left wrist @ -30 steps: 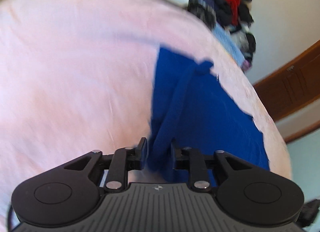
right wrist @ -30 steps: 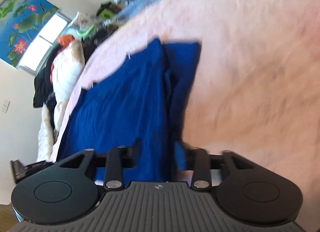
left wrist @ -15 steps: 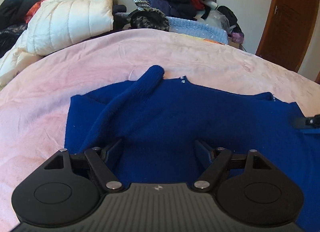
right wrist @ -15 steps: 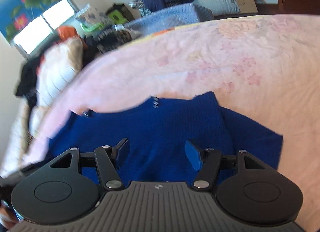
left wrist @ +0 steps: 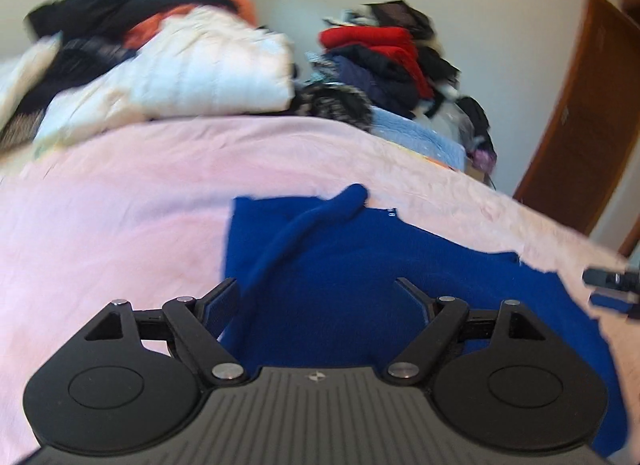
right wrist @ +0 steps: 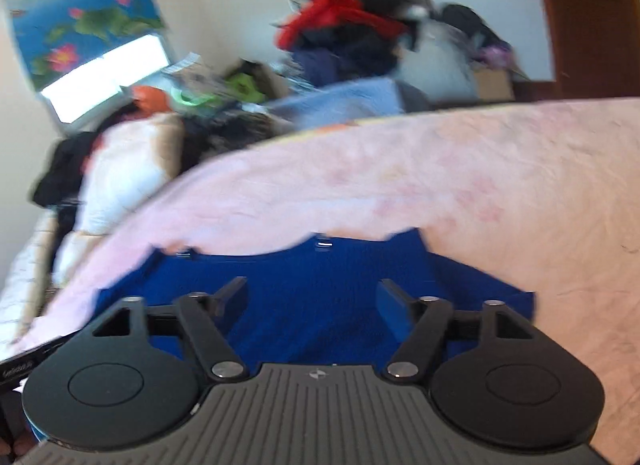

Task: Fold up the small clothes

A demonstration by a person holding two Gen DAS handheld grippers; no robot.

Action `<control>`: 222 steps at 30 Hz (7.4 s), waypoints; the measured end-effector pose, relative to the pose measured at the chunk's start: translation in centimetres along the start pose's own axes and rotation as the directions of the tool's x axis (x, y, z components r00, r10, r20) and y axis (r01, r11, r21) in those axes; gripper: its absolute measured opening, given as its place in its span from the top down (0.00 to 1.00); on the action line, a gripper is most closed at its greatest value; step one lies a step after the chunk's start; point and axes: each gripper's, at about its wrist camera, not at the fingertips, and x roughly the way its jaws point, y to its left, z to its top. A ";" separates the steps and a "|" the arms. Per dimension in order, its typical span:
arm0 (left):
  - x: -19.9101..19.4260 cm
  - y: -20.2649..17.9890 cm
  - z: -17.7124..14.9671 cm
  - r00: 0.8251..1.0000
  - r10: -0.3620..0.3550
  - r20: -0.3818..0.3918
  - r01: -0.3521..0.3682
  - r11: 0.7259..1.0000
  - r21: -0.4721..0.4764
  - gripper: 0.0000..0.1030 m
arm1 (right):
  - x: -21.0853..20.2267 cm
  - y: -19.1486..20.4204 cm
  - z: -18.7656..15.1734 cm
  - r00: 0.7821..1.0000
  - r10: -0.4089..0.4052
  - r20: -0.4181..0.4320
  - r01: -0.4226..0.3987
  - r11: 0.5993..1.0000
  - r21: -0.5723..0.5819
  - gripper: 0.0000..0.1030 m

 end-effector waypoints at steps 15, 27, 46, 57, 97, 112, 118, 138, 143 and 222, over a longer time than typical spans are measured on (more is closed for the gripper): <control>1.8 4.1 -0.9 0.973 -0.112 -0.203 0.029 0.929 -0.370 0.15 | 3.0 2.7 -6.2 1.000 -0.018 -0.014 0.015 0.989 -0.146 0.03; 3.4 2.9 -0.9 0.956 -0.079 -0.284 -0.019 0.944 -0.329 0.85 | 2.6 1.7 -6.1 0.999 0.034 0.007 -0.034 0.996 -0.077 0.03; 3.1 1.0 -0.8 0.958 0.001 -0.285 -0.060 0.978 -0.198 0.87 | 2.4 1.7 -6.1 0.999 0.038 0.010 -0.037 0.997 -0.070 0.03; 4.9 7.4 -0.6 0.896 -0.284 -0.340 0.005 0.774 -0.634 0.90 | 2.2 1.7 -6.3 0.999 0.050 0.017 -0.050 0.997 -0.053 0.03; 2.0 -10.0 -8.0 0.986 0.143 0.080 -0.164 0.819 0.550 0.92 | 18.2 23.7 0.1 0.844 -0.015 -0.537 -0.183 0.932 -0.313 0.71; -0.6 -12.0 -4.0 1.000 0.025 0.016 -0.030 0.885 0.464 0.91 | 14.0 16.0 4.5 0.851 0.195 -0.488 -0.301 0.942 -0.149 0.83; -0.1 -14.8 -4.8 1.000 -0.006 -0.015 0.013 0.860 0.510 0.91 | 12.2 11.9 5.6 0.863 0.183 -0.470 -0.275 0.952 -0.134 0.83; 0.7 -23.2 -9.0 0.986 -0.119 -0.117 0.166 0.752 0.637 0.91 | 5.1 -2.4 5.0 0.907 0.191 -0.375 -0.206 0.979 0.002 0.83; 1.0 -24.6 -10.3 0.981 -0.127 -0.144 0.191 0.724 0.662 0.91 | 3.9 -5.7 4.0 0.912 0.194 -0.360 -0.195 0.980 0.036 0.83; 2.2 -9.7 -10.3 0.954 -0.278 -0.110 0.291 0.947 0.132 0.00 | -9.9 -5.0 -7.3 0.954 0.086 -0.286 -0.053 0.991 0.122 0.70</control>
